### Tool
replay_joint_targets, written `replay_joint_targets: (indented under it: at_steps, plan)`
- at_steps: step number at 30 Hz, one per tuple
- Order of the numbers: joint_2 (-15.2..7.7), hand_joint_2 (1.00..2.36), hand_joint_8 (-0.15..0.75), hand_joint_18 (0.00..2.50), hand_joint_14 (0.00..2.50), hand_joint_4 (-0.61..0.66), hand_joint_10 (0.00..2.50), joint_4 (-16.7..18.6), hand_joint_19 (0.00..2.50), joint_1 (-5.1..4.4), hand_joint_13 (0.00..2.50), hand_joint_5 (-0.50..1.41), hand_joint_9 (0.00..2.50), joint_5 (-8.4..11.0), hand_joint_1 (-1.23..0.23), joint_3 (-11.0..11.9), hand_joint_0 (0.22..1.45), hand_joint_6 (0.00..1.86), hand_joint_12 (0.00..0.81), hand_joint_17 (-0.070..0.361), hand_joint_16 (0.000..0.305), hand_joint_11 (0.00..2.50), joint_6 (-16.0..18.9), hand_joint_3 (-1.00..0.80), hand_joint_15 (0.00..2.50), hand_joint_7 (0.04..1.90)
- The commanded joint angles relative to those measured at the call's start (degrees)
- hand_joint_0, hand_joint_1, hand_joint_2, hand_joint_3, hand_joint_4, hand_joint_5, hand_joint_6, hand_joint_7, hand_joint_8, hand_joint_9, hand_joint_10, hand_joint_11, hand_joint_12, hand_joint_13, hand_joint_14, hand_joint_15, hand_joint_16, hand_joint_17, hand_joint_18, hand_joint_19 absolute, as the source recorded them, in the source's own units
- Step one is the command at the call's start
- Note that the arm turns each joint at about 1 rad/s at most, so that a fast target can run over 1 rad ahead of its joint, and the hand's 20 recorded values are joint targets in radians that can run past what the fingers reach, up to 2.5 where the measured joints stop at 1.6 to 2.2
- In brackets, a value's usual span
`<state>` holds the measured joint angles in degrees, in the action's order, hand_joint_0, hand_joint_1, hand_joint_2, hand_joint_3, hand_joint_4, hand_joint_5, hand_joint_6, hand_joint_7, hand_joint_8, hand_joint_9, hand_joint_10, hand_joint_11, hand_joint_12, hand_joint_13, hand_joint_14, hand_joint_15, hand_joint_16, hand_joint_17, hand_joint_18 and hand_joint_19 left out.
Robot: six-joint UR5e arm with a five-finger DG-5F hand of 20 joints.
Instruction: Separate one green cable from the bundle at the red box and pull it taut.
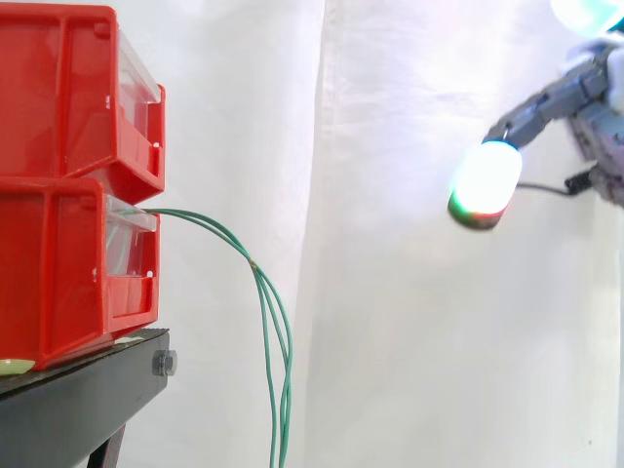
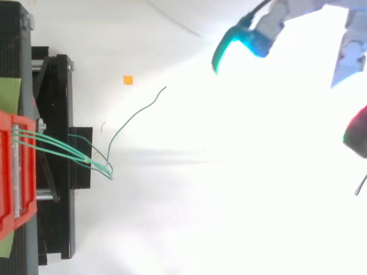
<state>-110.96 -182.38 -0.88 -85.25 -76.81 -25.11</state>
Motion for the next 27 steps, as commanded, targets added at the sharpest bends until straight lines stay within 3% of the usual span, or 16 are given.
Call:
replay_joint_targets:
  at_steps: [1, 7, 10, 15, 24, 26, 27]
  plan:
    - [-1.71, 1.0, 0.334, 2.5, 0.02, 0.42, 0.02, 2.29, 0.01, -0.09, 1.76, -0.2, 1.62, -0.09, -0.35, 0.08, 0.31, 0.5, 0.369, 0.184, 0.082, 0.38, 7.97, -0.5, 0.47, 0.67]
    - [-2.07, 1.0, 0.339, 2.5, 0.02, 0.4, 0.02, 8.0, 0.0, -0.62, 1.8, -0.2, 1.62, 0.35, -0.36, 0.0, 0.32, 0.5, 0.369, 0.182, 0.081, 0.39, 10.17, -0.5, 0.49, 0.68]
    - [-4.7, 1.0, 0.337, 2.5, 0.02, 0.39, 0.02, 9.76, 0.0, -0.97, 1.78, -0.2, 1.61, 0.35, -0.36, 0.08, 0.32, 0.5, 0.375, 0.18, 0.08, 0.36, 12.8, -0.5, 0.47, 0.68]
    - [-9.27, 1.0, 0.34, 2.5, 0.02, 0.39, 0.02, 10.46, 0.0, -1.23, 1.76, -0.2, 1.59, 0.09, -0.36, 4.21, 0.32, 0.5, 0.377, 0.178, 0.079, 0.36, 17.72, -0.5, 0.47, 0.69]
    - [-13.32, 1.0, 0.324, 2.44, 0.02, 0.37, 0.02, 12.22, 0.0, -1.58, 1.72, -0.2, 1.56, 0.26, -0.36, 6.68, 0.32, 0.5, 0.372, 0.18, 0.08, 0.35, 15.7, -0.5, 0.46, 0.69]
    - [-17.97, 1.0, 0.334, 2.43, 0.02, 0.37, 0.01, 13.8, 0.0, -1.14, 1.71, -0.2, 1.56, -0.44, -0.37, 11.07, 0.32, 0.5, 0.38, 0.181, 0.08, 0.36, 18.08, -0.5, 0.47, 0.68]
    - [-18.68, 1.0, 0.334, 2.43, 0.02, 0.37, 0.02, 13.63, 0.0, -0.97, 1.71, -0.2, 1.56, -0.88, -0.37, 11.86, 0.32, 0.5, 0.381, 0.179, 0.08, 0.36, 18.6, -0.5, 0.46, 0.69]
